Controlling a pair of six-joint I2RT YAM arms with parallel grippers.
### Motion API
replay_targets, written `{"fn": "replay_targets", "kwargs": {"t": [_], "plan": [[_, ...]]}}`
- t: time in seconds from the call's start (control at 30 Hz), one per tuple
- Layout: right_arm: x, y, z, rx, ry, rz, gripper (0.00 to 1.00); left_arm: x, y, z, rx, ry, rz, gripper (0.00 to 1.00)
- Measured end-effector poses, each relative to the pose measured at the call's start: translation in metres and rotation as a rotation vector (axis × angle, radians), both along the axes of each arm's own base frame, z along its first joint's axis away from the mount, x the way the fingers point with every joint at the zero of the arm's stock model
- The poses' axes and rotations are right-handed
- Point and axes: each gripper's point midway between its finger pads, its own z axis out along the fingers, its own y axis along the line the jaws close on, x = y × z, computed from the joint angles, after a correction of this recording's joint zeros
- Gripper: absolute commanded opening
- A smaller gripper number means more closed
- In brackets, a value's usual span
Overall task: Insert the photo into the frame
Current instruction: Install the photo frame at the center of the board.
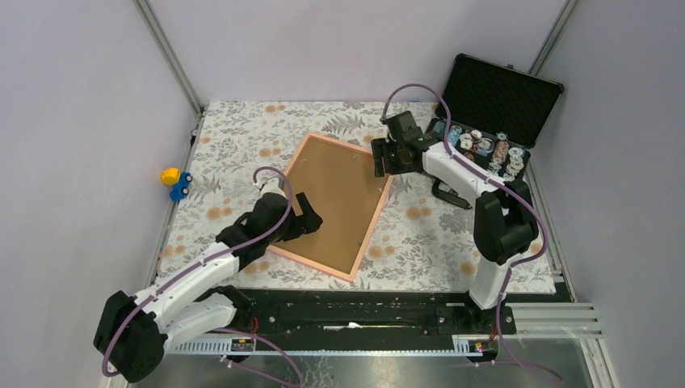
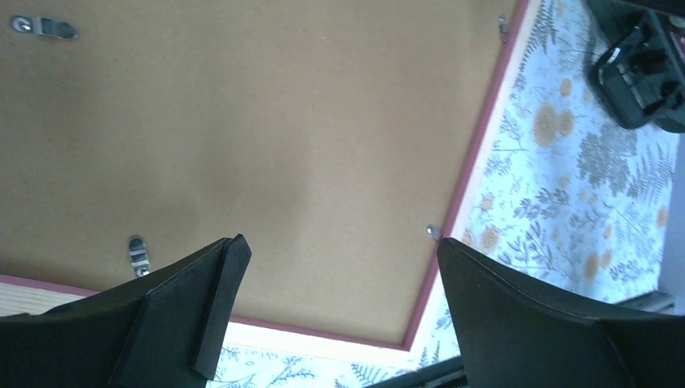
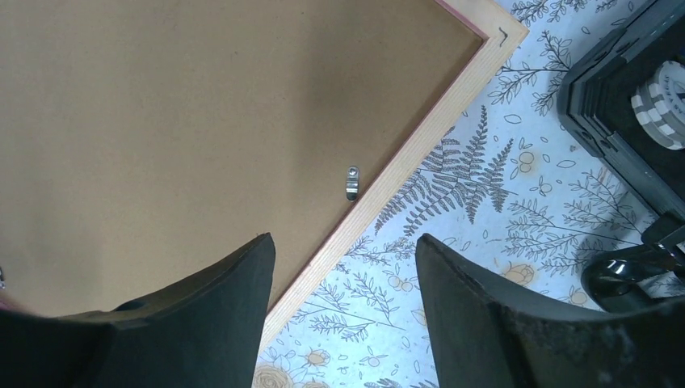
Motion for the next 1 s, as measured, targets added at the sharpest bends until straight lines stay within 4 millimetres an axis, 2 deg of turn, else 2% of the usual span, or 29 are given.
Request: {"fn": "replay_targets", "kwargs": {"t": [0.13,0.27,0.4,0.63,0.8,1.0], "plan": [[-0.003,-0.002,-0.005,-0.003,0.002,0.001,0.77,-0.011,-0.004,0.009,-0.043,0.029,-0.025,0.99],[0.005,-0.003,-0.006,-0.024,-0.011,0.0,0.77,-0.029,0.003,0.005,-0.077,0.116,0.028,0.99],[0.034,0.011,-0.014,-0.028,-0.032,0.009,0.78,-0.049,0.009,-0.016,-0.075,0.252,0.089,0.99],[0.086,0.033,-0.041,-0.046,-0.045,0.039,0.82,-0.086,0.021,-0.068,-0.052,0.432,0.155,0.99],[0.111,0.037,-0.051,-0.029,-0.043,0.05,0.83,-0.072,0.006,-0.068,-0.085,0.422,0.135,0.98],[0.124,0.017,-0.071,-0.034,-0.007,0.016,0.87,-0.05,-0.018,-0.067,-0.111,0.419,0.096,0.98]]}}
